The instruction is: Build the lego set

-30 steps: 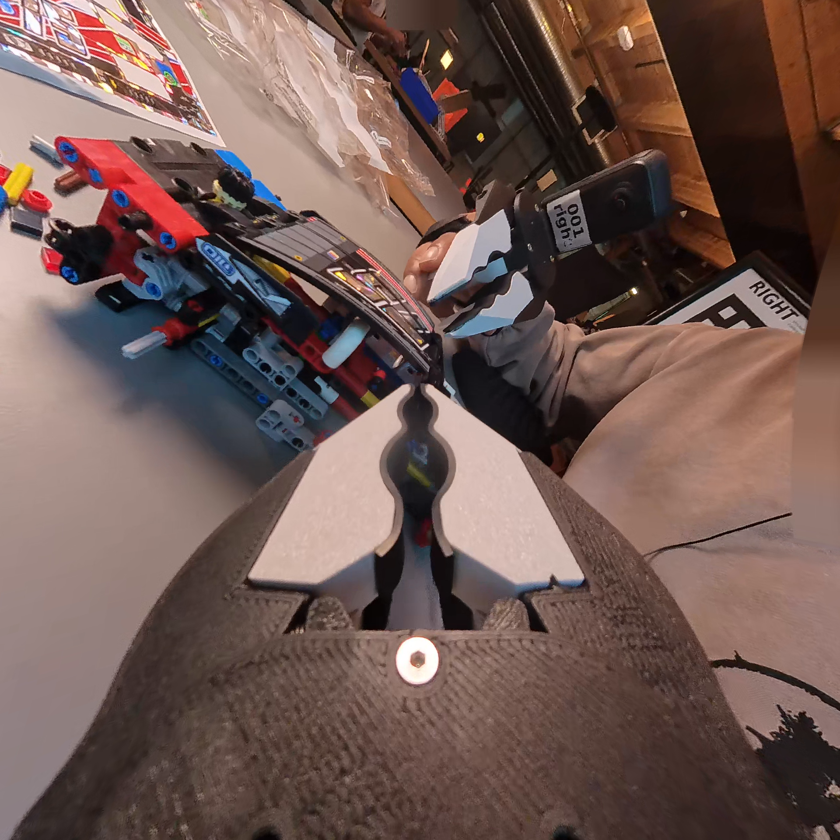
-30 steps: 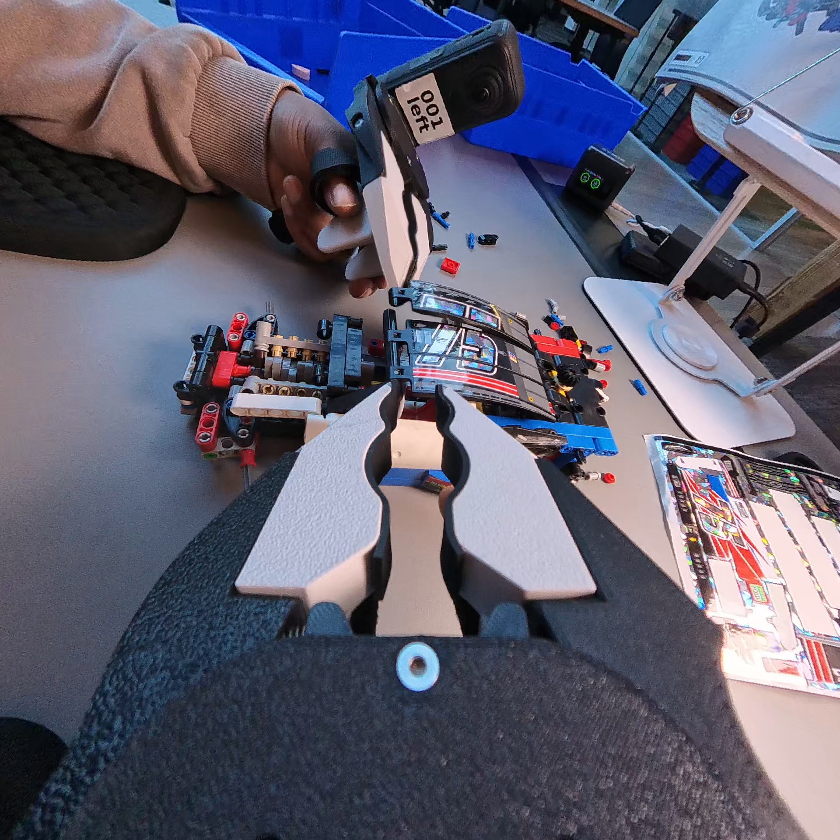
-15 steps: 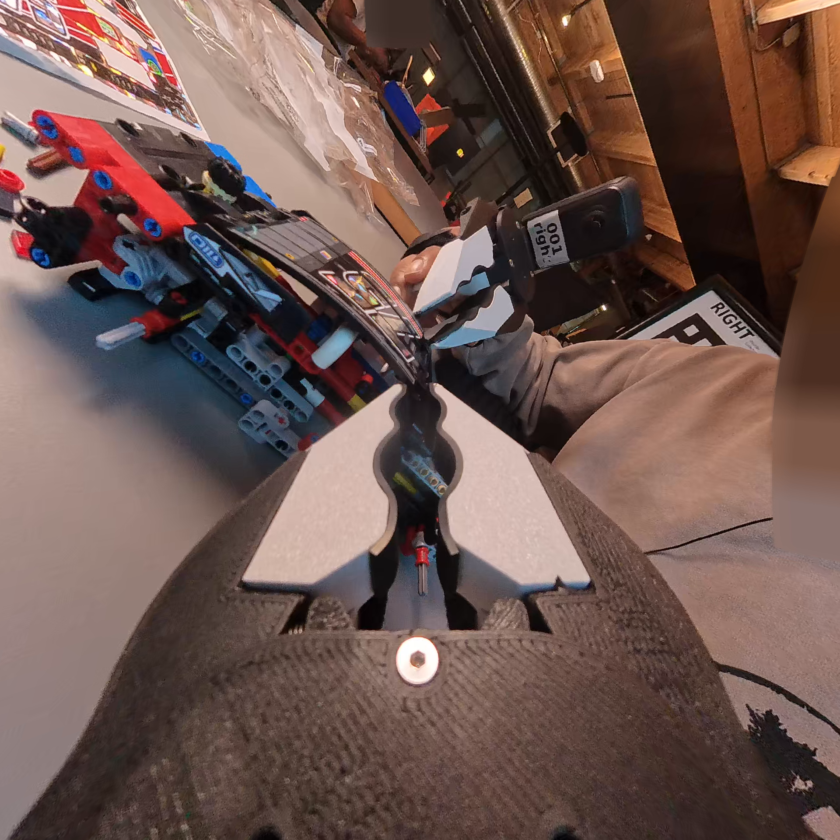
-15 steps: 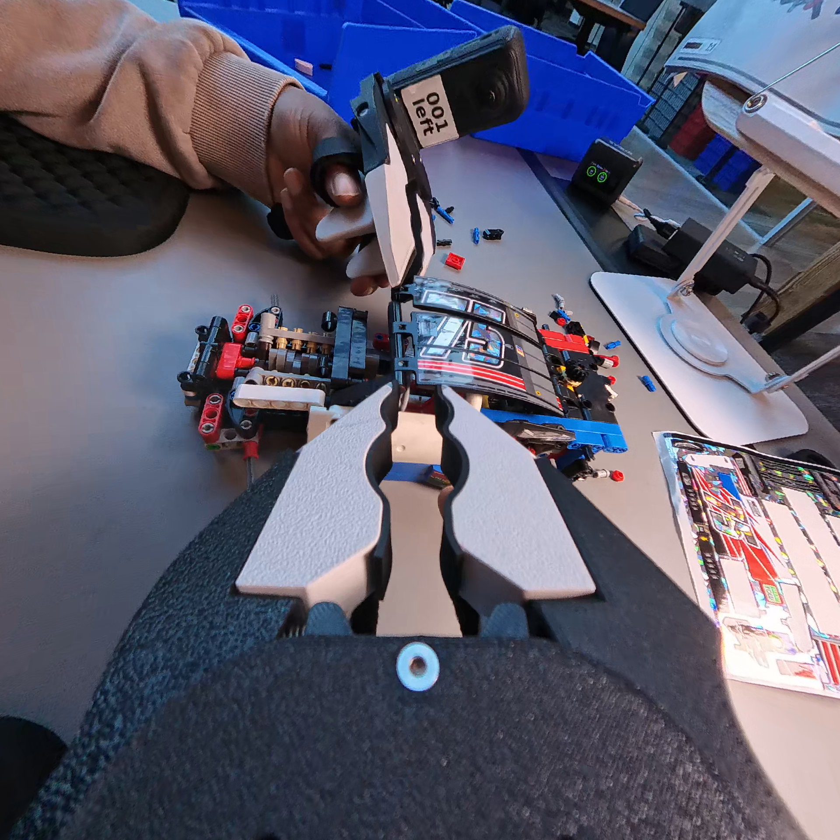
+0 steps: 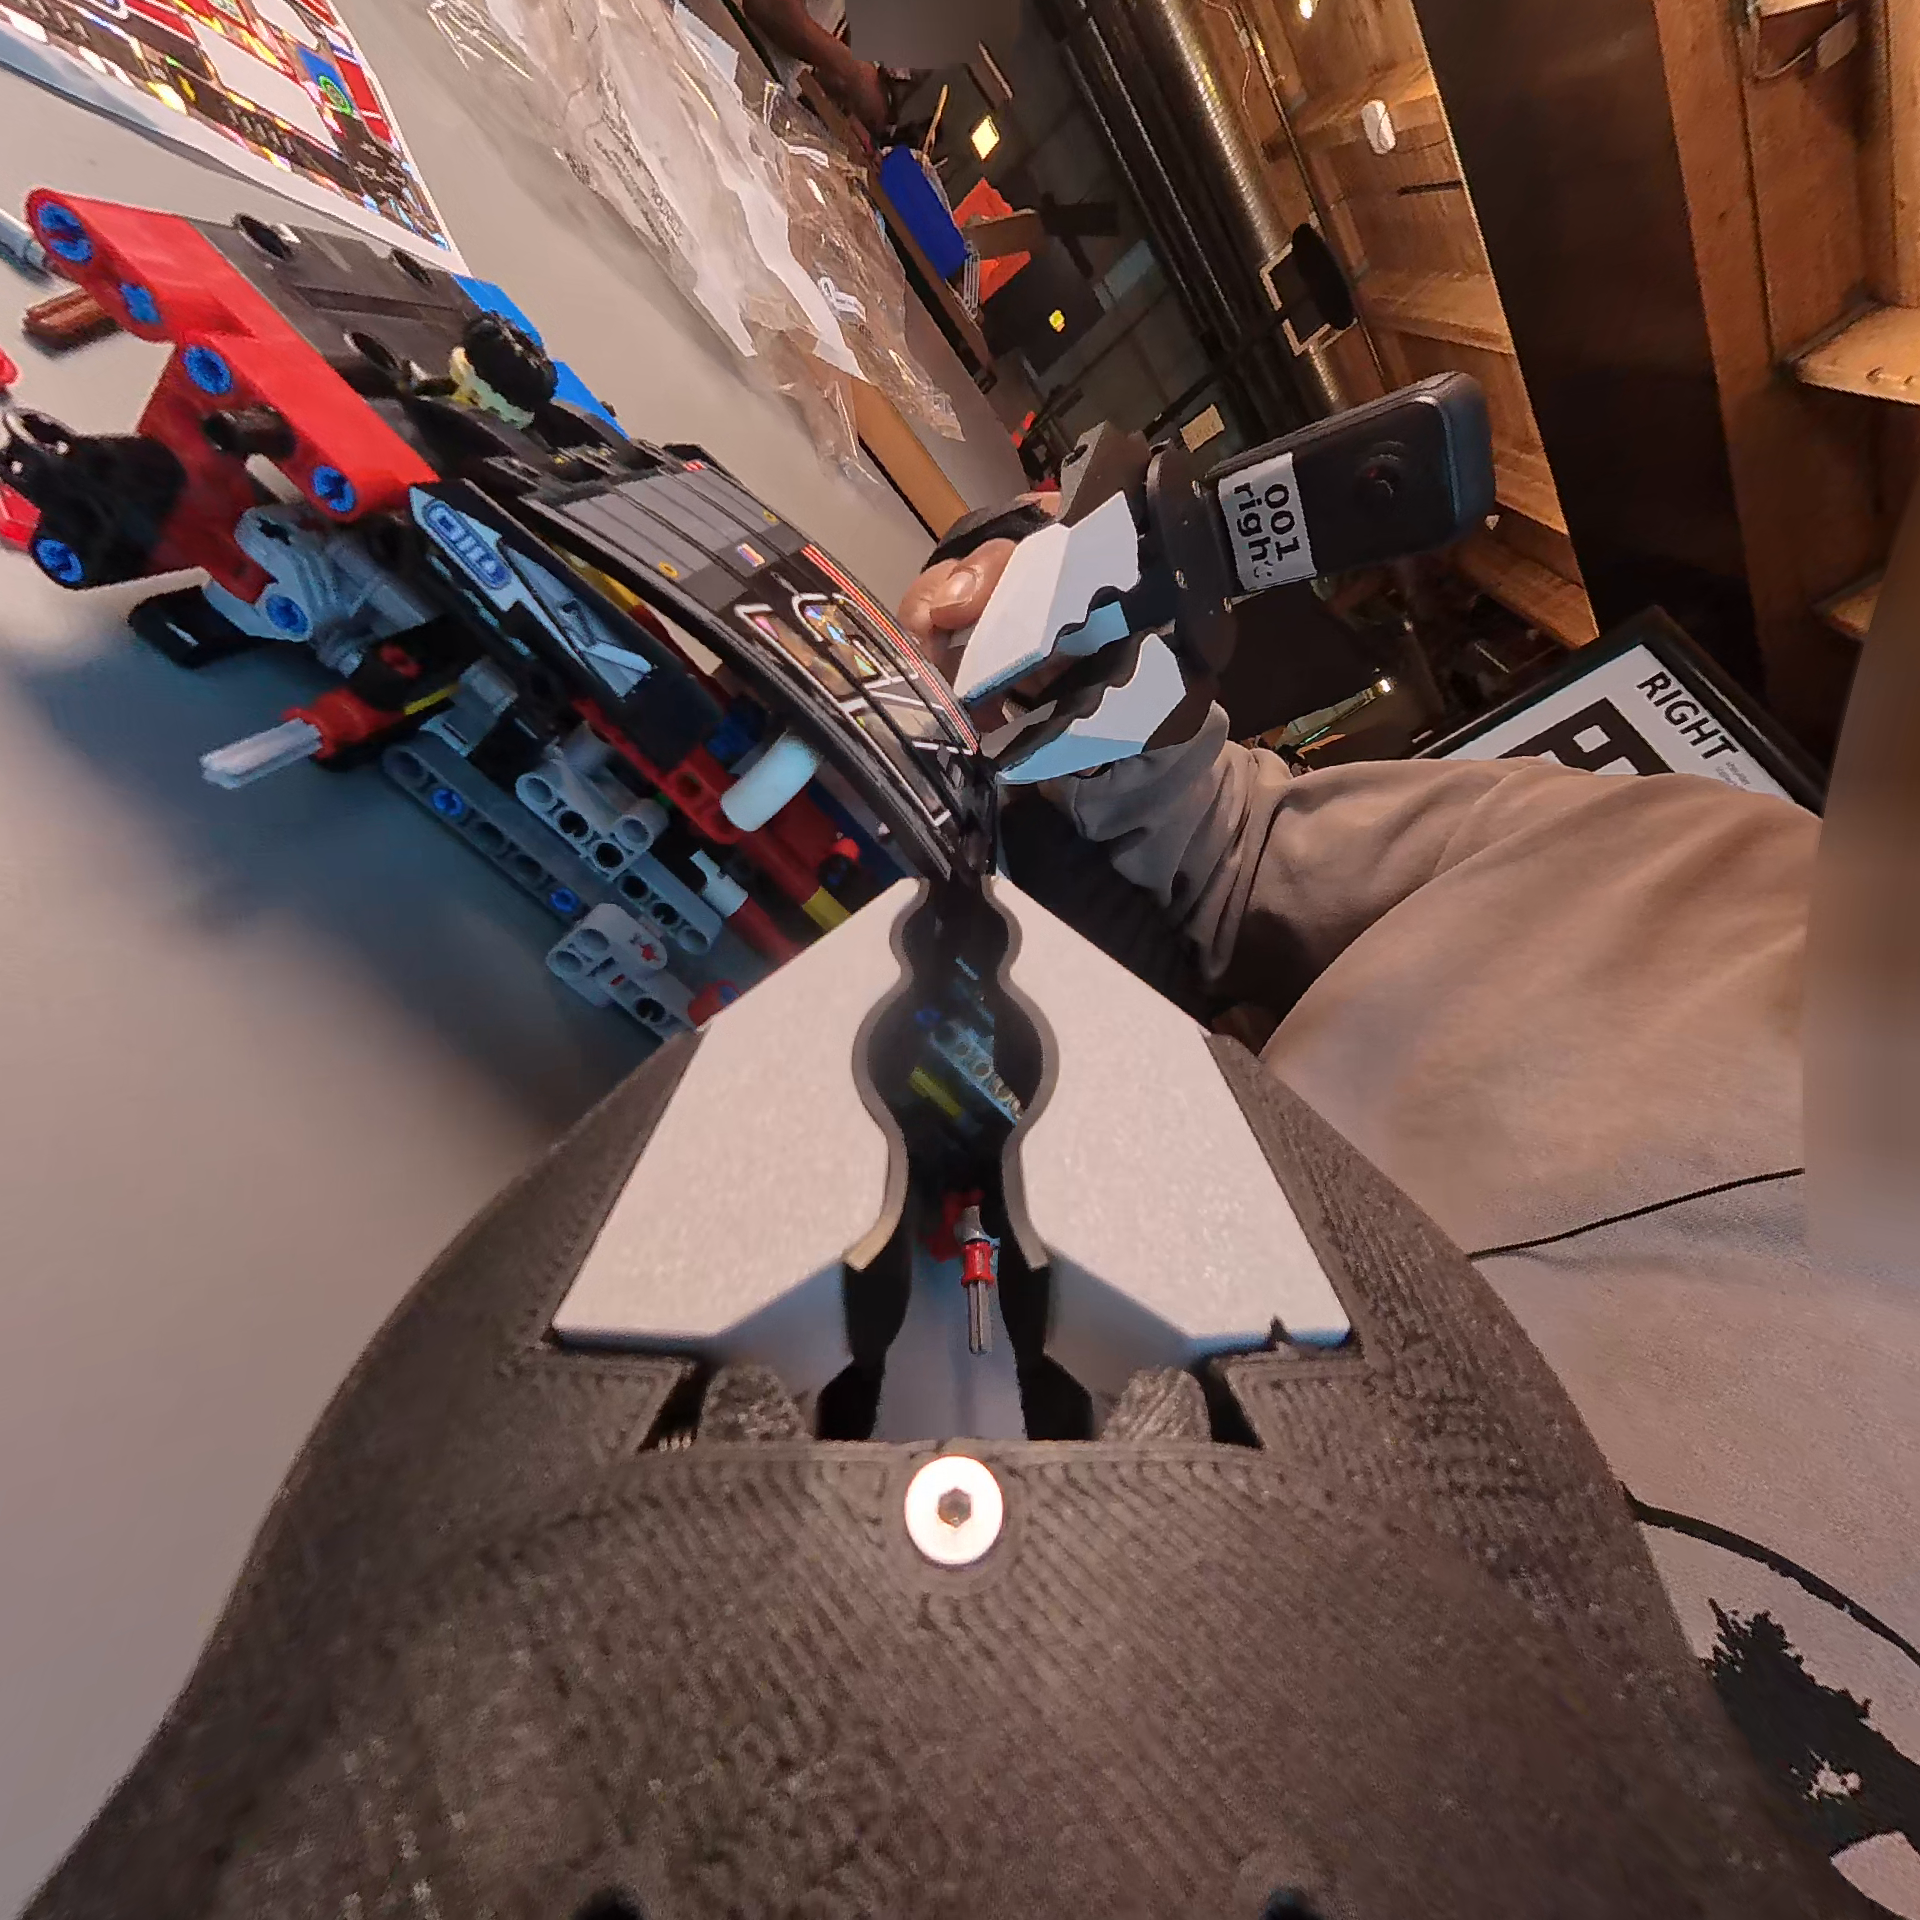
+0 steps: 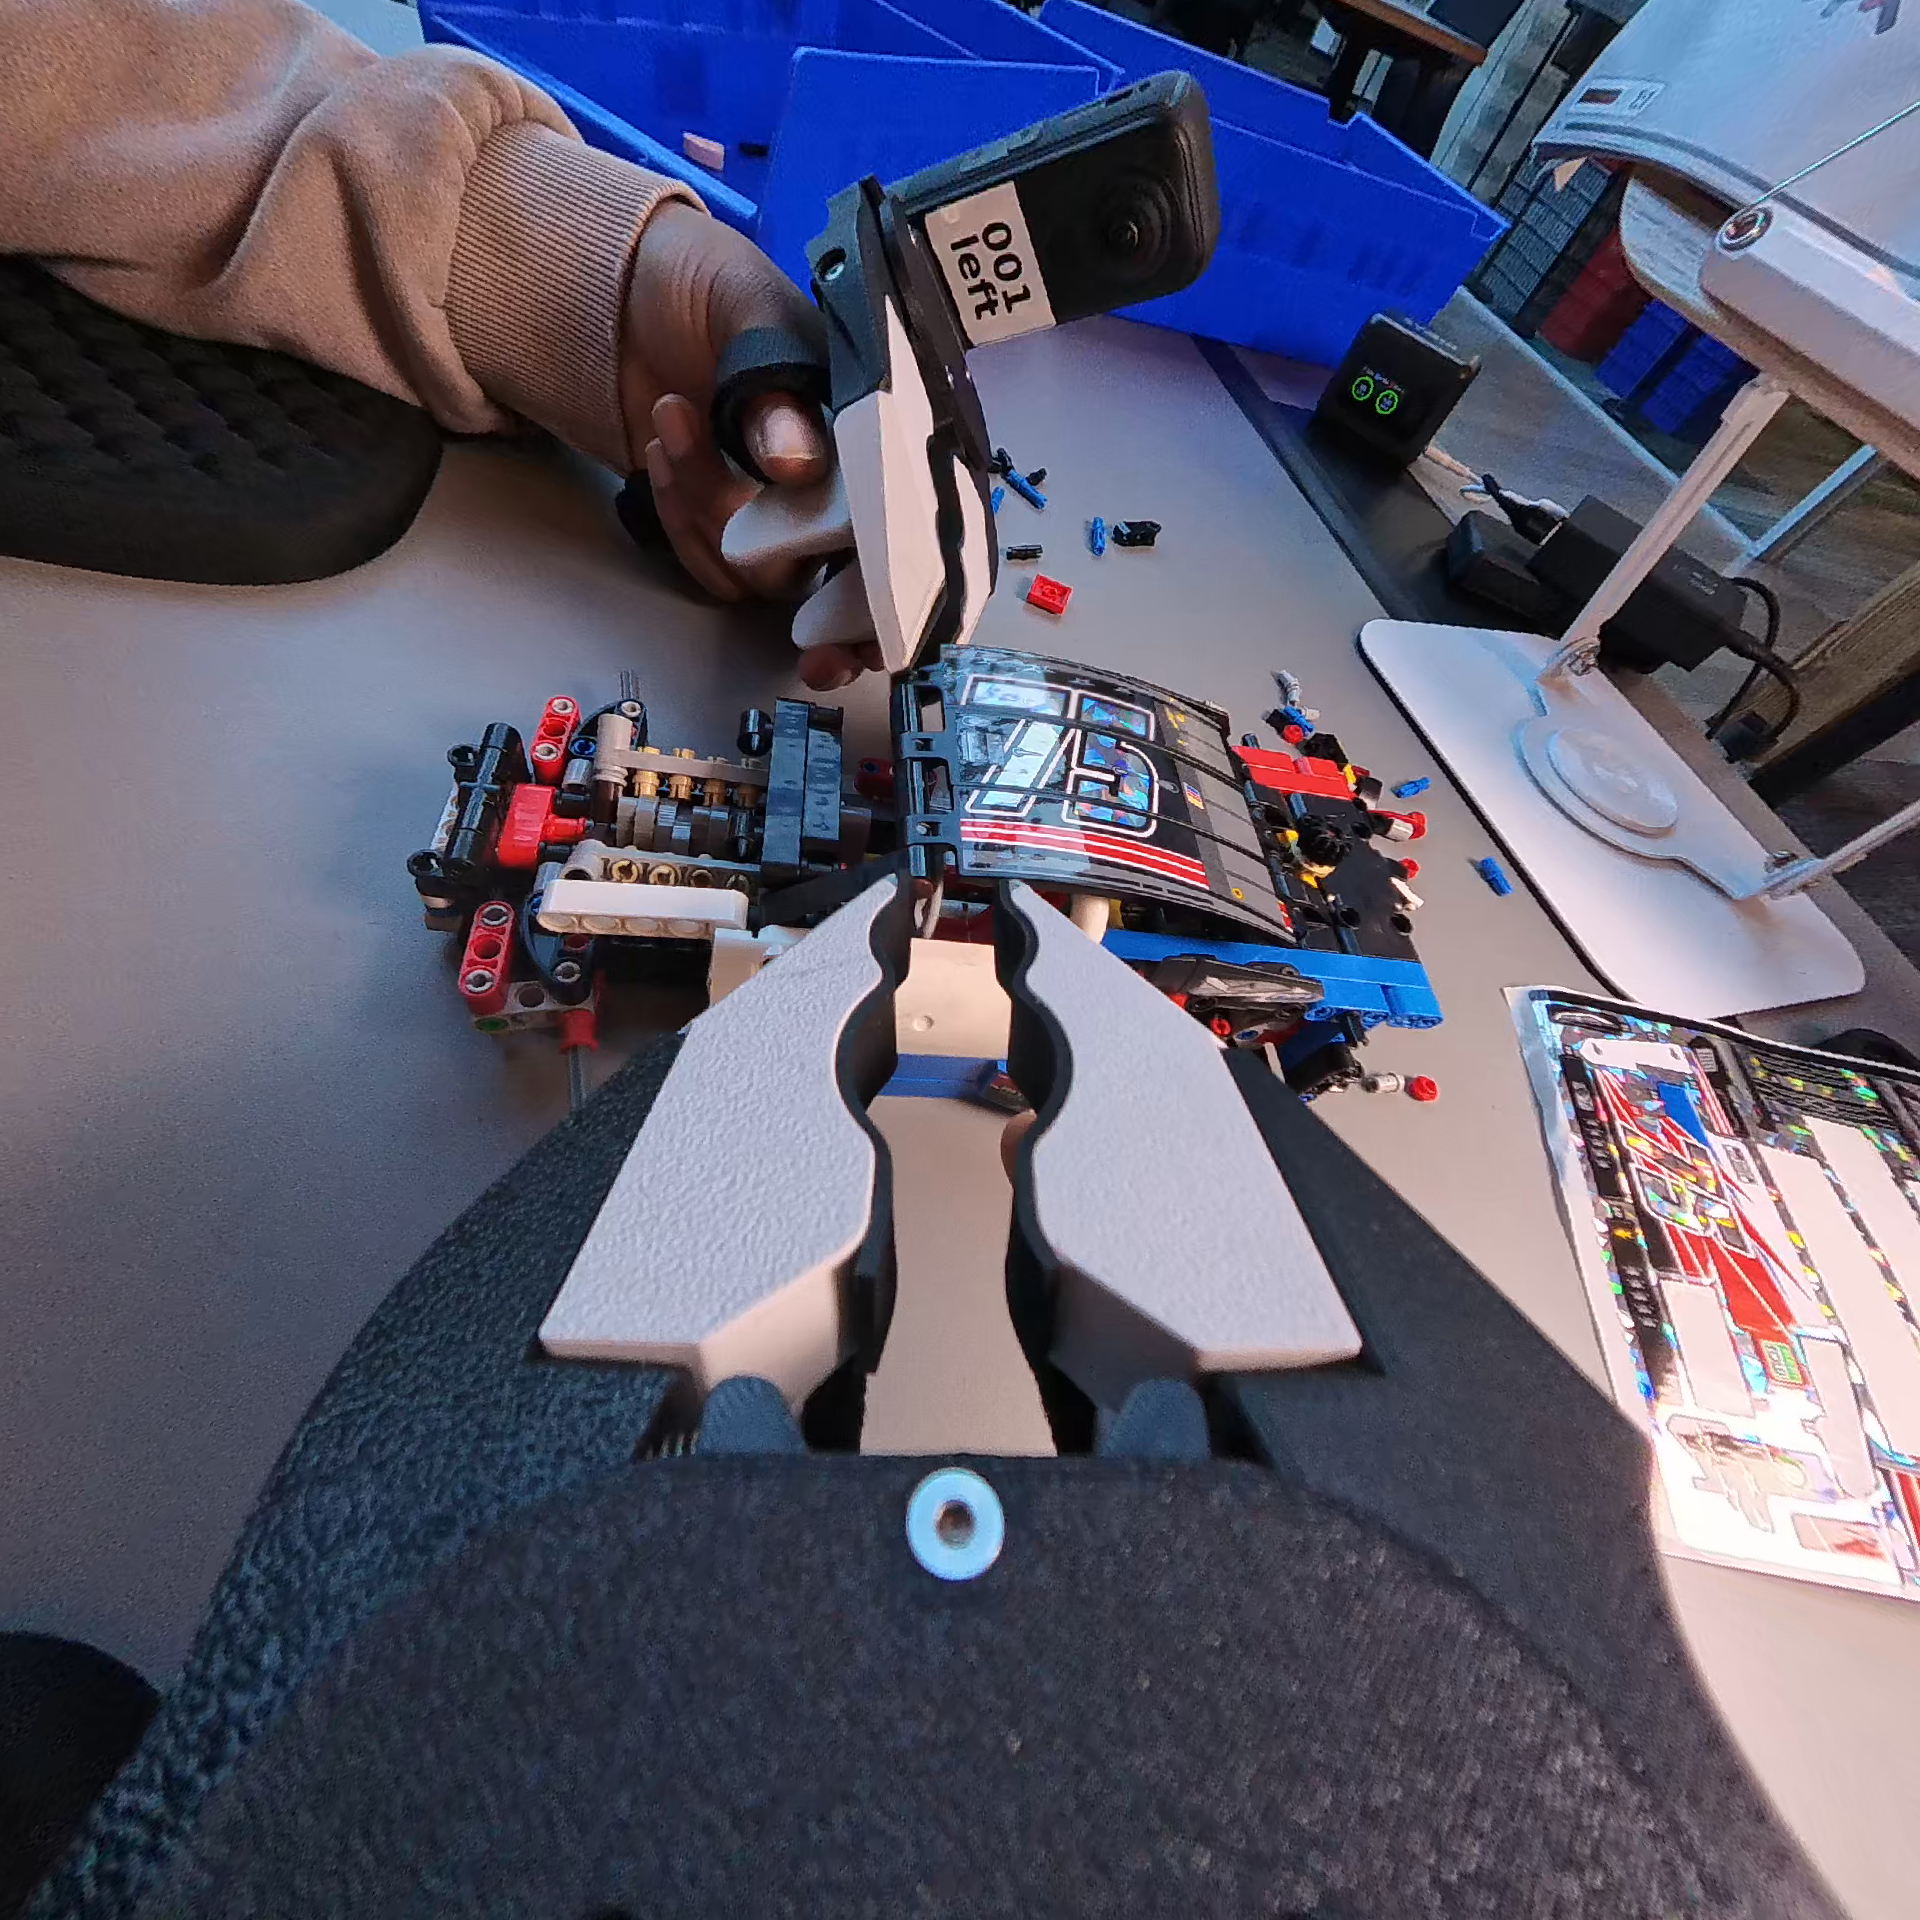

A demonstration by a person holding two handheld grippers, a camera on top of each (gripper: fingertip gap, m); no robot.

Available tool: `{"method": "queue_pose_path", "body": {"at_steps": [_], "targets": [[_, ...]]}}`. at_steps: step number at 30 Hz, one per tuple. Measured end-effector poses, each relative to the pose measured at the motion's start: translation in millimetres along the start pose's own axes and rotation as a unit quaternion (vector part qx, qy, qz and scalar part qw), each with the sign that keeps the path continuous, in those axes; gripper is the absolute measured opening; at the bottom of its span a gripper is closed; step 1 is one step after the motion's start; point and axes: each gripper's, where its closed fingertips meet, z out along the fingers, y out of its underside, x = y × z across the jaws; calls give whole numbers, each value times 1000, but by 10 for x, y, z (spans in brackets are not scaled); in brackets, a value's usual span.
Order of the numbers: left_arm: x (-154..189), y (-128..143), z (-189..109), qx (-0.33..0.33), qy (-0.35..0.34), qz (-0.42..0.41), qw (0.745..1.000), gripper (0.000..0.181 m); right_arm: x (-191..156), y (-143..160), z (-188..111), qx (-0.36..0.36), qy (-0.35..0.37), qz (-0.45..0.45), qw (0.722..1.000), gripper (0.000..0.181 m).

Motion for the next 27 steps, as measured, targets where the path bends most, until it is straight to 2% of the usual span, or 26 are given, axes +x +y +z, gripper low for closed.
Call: {"method": "queue_pose_path", "body": {"at_steps": [7, 10, 14, 18, 21, 24, 27], "targets": [[1, -33, -77, 1, -18, 8, 1000, 25, 52, -3, -46, 8, 4, 8, 1000, 14], [-13, 32, -181, -26, -86, 63, 994, 36, 179, 102, -104, -2, 11, 14, 1000, 20], [67, 284, -214, -77, -186, 152, 968, 53, 573, 424, -133, -102, 36, -40, 993, 36], [143, 603, -108, -129, -247, 200, 939, 75, 854, 610, 30, -200, -31, -59, 978, 72], [77, 804, -107, -174, -282, 218, 918, 84, 977, 743, 176, -274, -90, -102, 952, 96], [39, 931, -62, -200, -285, 227, 910, 82, 970, 762, 334, -315, -133, -153, 927, 103], [-37, 938, -73, -214, -300, 253, 895, 71, 838, 748, 409, -333, -166, -189, 909, 93]]}}
